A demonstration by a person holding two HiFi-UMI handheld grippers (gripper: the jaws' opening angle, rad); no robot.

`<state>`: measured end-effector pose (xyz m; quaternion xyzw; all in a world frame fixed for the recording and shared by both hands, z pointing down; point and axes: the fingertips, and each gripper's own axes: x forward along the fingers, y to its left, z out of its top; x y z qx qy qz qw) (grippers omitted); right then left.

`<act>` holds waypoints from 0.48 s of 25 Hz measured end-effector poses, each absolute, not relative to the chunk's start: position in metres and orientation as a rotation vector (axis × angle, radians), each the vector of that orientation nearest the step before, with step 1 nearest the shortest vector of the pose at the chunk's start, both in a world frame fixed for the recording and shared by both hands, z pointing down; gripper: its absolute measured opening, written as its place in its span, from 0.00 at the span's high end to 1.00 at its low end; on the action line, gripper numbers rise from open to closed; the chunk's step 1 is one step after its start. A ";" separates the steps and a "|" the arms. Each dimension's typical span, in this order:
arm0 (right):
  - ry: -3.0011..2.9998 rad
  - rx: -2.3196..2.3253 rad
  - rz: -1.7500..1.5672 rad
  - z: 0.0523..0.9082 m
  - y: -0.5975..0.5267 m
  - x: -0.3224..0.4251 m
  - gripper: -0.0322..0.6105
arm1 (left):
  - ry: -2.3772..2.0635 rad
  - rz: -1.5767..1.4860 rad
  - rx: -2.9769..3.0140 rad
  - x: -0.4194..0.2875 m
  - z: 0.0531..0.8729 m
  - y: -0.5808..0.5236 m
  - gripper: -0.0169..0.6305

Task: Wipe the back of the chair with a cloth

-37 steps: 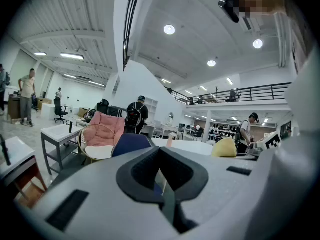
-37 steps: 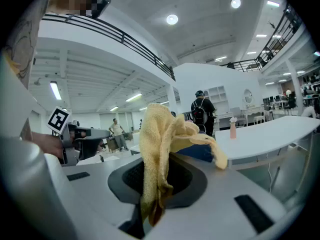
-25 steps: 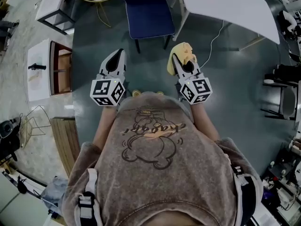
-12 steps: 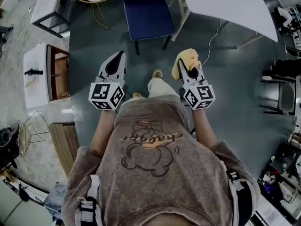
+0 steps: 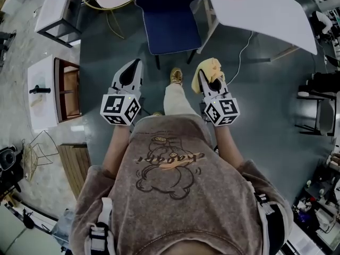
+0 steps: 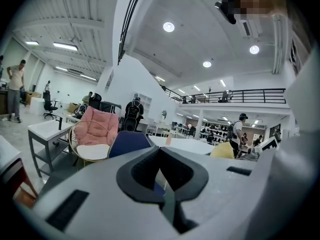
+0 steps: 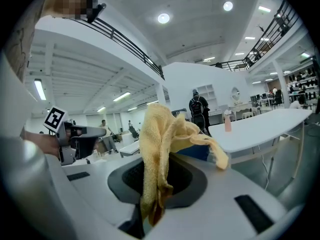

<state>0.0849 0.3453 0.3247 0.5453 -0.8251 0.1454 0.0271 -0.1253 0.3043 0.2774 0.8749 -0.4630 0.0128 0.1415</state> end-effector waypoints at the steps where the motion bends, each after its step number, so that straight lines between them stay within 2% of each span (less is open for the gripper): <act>1: -2.553 1.677 0.445 0.324 0.337 0.082 0.84 | -1.335 0.038 2.523 -0.126 0.278 0.296 0.96; 12: -2.551 1.640 0.483 0.326 0.223 0.104 0.84 | -1.335 0.044 2.501 -0.101 0.275 0.182 0.96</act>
